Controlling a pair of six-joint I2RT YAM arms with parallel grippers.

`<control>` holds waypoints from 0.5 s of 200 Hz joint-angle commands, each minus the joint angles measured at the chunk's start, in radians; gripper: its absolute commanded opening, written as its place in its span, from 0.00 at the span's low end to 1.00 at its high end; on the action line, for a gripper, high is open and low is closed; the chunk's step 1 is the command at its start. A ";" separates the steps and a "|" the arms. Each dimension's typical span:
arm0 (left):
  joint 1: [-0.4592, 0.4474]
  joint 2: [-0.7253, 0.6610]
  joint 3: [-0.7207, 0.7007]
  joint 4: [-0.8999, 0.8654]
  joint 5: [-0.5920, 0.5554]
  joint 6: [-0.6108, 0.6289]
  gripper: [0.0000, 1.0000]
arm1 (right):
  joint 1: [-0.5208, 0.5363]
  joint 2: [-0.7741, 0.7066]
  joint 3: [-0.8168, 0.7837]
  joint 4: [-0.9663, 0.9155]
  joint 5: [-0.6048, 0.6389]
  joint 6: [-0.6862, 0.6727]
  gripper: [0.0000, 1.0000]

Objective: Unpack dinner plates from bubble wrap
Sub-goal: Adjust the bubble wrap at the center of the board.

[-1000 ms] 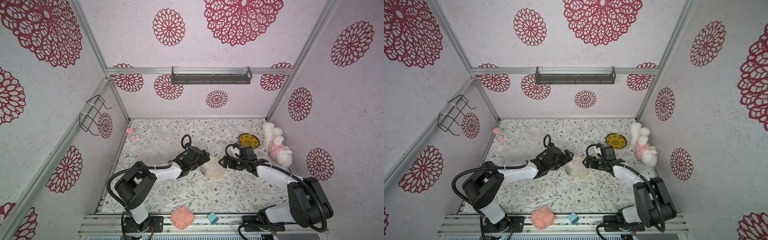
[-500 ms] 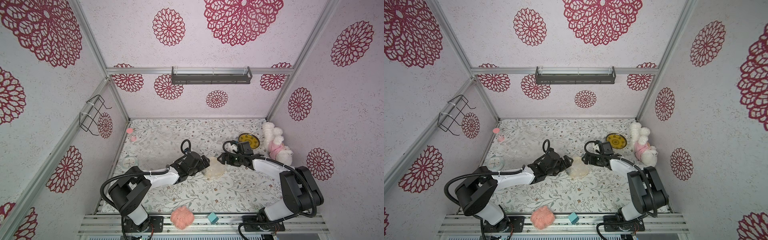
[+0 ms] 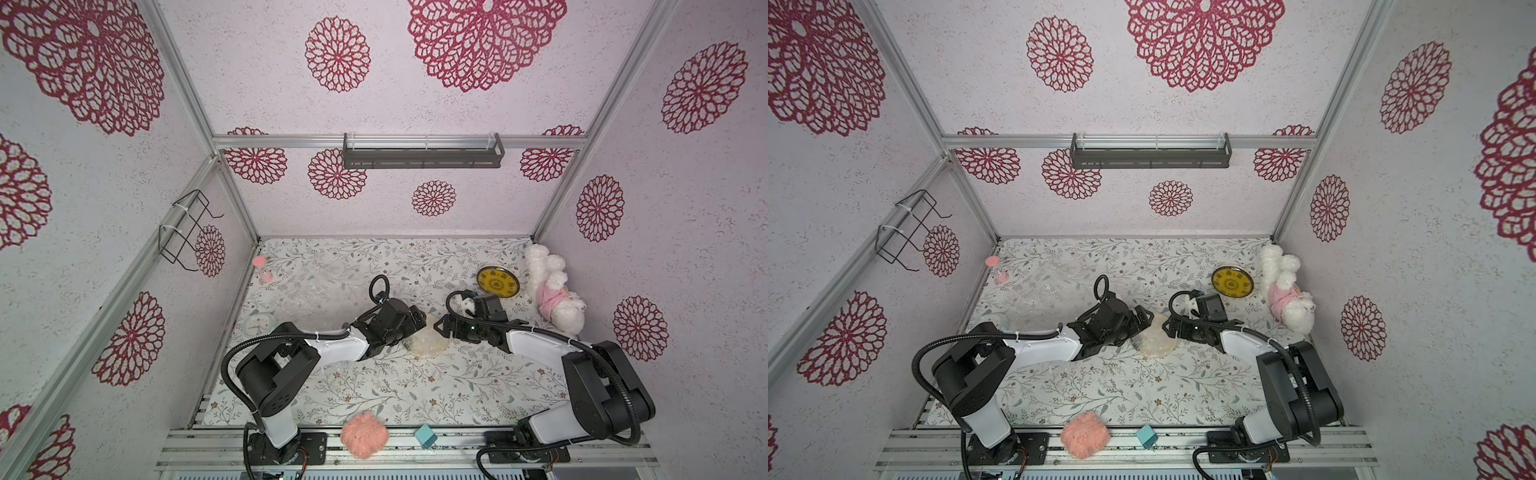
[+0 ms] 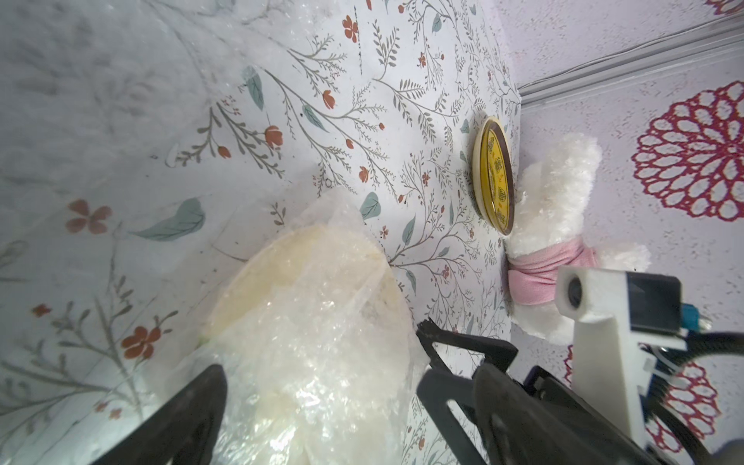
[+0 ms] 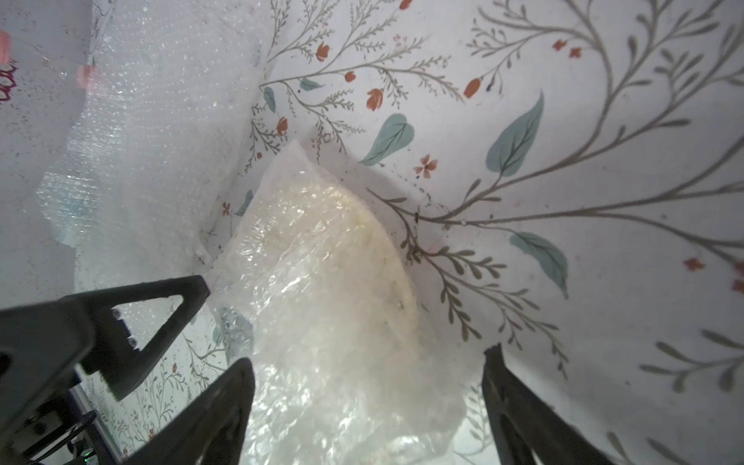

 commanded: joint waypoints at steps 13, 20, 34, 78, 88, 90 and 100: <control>0.022 0.034 0.020 0.020 0.007 0.010 0.97 | 0.030 -0.058 -0.021 0.057 0.000 0.046 0.89; 0.026 0.032 0.017 0.022 0.003 0.010 0.97 | 0.036 -0.057 -0.025 0.063 0.003 0.050 0.89; 0.034 0.026 0.012 0.029 -0.004 0.015 0.97 | 0.054 -0.051 -0.033 0.076 0.005 0.058 0.89; 0.072 0.038 0.035 0.038 0.020 0.056 0.97 | 0.118 -0.042 -0.059 0.107 0.040 0.091 0.89; 0.083 0.042 0.048 0.030 0.031 0.074 0.97 | 0.134 -0.052 -0.067 0.114 0.051 0.104 0.88; 0.086 0.042 0.052 0.027 0.034 0.078 0.97 | 0.138 -0.054 -0.068 0.115 0.053 0.107 0.88; 0.100 0.041 0.062 0.017 0.045 0.094 0.97 | 0.155 -0.066 -0.076 0.117 0.070 0.120 0.88</control>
